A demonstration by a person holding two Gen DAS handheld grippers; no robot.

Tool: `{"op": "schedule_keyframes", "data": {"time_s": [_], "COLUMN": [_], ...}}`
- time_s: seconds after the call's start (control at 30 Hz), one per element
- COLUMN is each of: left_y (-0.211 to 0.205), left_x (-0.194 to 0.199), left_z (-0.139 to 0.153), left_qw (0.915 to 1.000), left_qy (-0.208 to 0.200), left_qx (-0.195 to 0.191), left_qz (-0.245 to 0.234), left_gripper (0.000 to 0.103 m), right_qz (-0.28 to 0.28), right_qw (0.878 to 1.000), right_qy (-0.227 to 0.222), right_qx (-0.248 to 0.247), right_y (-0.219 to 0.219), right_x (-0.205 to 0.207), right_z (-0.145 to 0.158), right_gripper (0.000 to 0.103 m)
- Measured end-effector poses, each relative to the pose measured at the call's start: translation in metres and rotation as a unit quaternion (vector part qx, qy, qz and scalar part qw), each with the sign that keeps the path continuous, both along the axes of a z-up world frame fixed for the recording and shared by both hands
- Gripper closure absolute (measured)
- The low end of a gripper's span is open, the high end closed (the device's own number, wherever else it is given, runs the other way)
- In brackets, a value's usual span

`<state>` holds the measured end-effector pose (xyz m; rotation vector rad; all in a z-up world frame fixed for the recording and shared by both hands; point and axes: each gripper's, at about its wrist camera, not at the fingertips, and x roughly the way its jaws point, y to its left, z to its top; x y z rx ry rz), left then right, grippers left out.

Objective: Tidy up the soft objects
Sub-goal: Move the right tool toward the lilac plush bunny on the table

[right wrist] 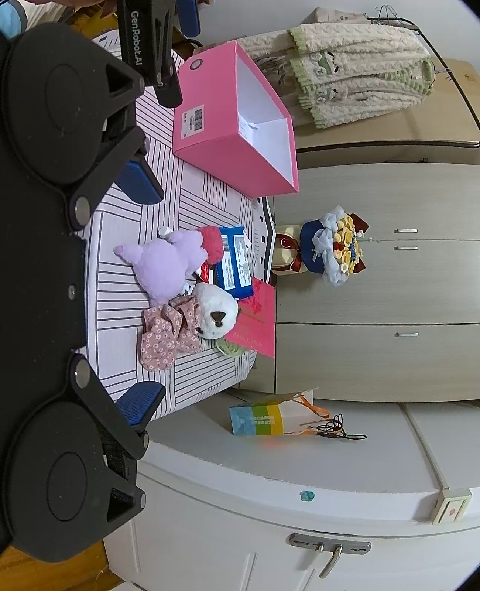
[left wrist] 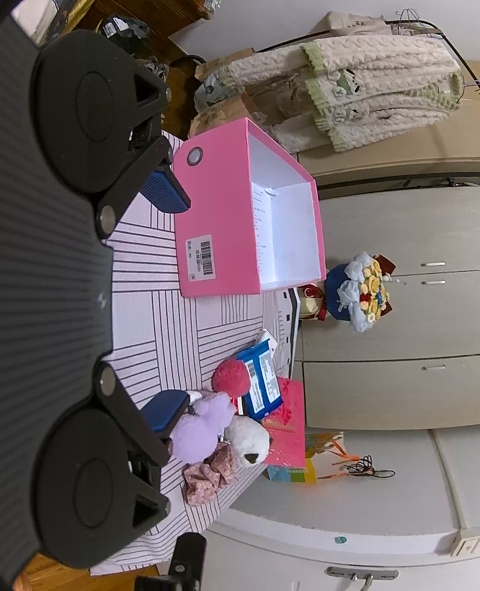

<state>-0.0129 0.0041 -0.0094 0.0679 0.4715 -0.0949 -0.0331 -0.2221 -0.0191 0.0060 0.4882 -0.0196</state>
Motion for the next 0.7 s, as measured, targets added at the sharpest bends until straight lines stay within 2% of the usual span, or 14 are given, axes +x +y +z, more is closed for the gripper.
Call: {"op": "schedule_keyframes", "data": {"time_s": [0.43, 0.7], "left_y": [-0.0018, -0.0037], "left_x": [-0.0004, -0.0051], "left_z": [-0.0022, -0.0054], "left_qw": [0.9998, 0.9992], "left_qy": [-0.016, -0.038], "left_qx": [-0.004, 0.012], "left_qz": [-0.006, -0.002], "left_gripper": [0.0, 0.0], "right_qz": [0.002, -0.004], "right_qw": [1.0, 1.0], "right_qy": [-0.005, -0.009], "right_qx": [-0.013, -0.018], "right_y": [0.0017, 0.0016], "right_x": [-0.0013, -0.0034], "right_z": [-0.0029, -0.006], "right_gripper": [0.0, 0.0]}}
